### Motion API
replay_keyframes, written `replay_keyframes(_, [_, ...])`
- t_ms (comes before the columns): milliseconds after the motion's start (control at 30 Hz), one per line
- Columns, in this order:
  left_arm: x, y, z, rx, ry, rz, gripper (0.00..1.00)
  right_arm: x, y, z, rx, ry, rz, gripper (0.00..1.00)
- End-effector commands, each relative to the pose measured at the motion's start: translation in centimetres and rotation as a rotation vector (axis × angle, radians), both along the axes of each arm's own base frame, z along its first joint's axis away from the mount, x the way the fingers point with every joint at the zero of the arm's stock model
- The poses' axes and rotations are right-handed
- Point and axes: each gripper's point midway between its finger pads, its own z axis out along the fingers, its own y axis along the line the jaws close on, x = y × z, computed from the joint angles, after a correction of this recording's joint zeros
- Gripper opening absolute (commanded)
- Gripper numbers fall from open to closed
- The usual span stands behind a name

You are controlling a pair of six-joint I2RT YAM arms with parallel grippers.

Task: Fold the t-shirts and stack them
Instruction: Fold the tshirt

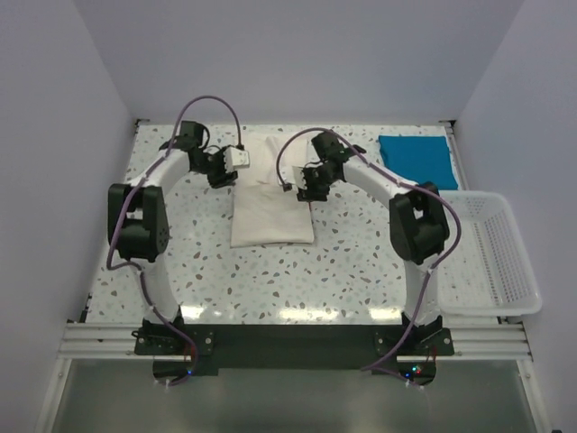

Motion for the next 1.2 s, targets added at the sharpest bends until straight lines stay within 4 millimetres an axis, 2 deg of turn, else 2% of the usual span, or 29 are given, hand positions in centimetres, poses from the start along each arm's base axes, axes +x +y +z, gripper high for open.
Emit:
replay_keyframes(0, [-4.0,0.0,4.3,-0.071,-0.033,-0.003,0.55,-3.5,-0.2,5.6,0.072,-0.011,0.015,0.52])
replay_keyframes(33, [-5.2,-0.1,5.5,-0.077,-0.056,-0.009,0.57,-5.1,-0.4,5.5,0.073,0.01,0.02,0.51])
replay_keyframes(67, [-7.3,-0.4,3.8,-0.074,-0.004,-0.019,0.57,-6.6,0.2,5.3,0.074,0.032,0.042,0.5])
replay_keyframes(100, [-8.5,-0.6,3.4,-0.074,0.016,-0.027,0.57,-7.6,0.4,5.2,0.079,0.05,0.044,0.49])
replay_keyframes(133, [-9.6,-0.9,3.8,-0.074,0.006,-0.038,0.58,-9.6,0.8,4.1,0.066,0.086,0.063,0.48])
replay_keyframes(167, [-11.6,-1.2,2.3,-0.072,0.053,-0.051,0.58,-10.3,1.1,4.3,0.07,0.08,0.075,0.47])
replay_keyframes(200, [-12.5,-1.5,1.9,-0.072,0.056,-0.06,0.59,-11.1,1.3,4.0,0.069,0.096,0.072,0.45])
replay_keyframes(233, [-13.3,-1.7,2.3,-0.074,0.04,-0.066,0.59,-12.7,1.5,2.8,0.053,0.127,0.085,0.45])
replay_keyframes(267, [-15.2,-2.2,0.9,-0.066,0.076,-0.084,0.59,-13.0,1.8,2.6,0.056,0.119,0.082,0.44])
replay_keyframes(333, [-16.2,-2.6,0.6,-0.044,0.038,-0.104,0.6,-14.3,1.7,0.9,0.03,0.139,0.086,0.44])
replay_keyframes(367, [-17.8,-3.0,-0.7,-0.031,0.06,-0.128,0.6,-14.1,2.1,0.4,0.034,0.129,0.076,0.44])
replay_keyframes(400, [-17.8,-3.1,-1.0,-0.017,0.037,-0.132,0.6,-13.9,2.0,-0.2,0.018,0.121,0.067,0.44])
replay_keyframes(433, [-18.8,-3.3,-1.8,-0.008,0.049,-0.143,0.6,-13.9,2.0,-0.7,0.011,0.123,0.066,0.44])
replay_keyframes(633, [-19.9,-2.8,-4.5,0.038,0.086,-0.135,0.61,-13.6,1.6,-3.4,-0.044,0.119,0.071,0.45])
replay_keyframes(833, [-19.5,-1.8,-6.6,0.109,0.083,-0.115,0.61,-14.4,1.2,-6.1,-0.102,0.118,0.091,0.38])
replay_keyframes(967, [-19.4,-1.4,-7.4,0.134,0.082,-0.118,0.58,-14.2,0.9,-6.8,-0.131,0.074,0.091,0.33])
replay_keyframes(1067, [-19.5,-1.3,-7.8,0.15,0.094,-0.13,0.48,-14.0,0.4,-7.4,-0.159,0.058,0.073,0.22])
replay_keyframes(1100, [-19.7,-1.2,-8.0,0.155,0.1,-0.135,0.37,-13.9,0.2,-7.4,-0.162,0.051,0.065,0.15])
replay_keyframes(1167, [-19.8,-1.1,-8.2,0.161,0.101,-0.142,0.25,-14.0,-0.1,-7.8,-0.168,0.046,0.061,0.1])
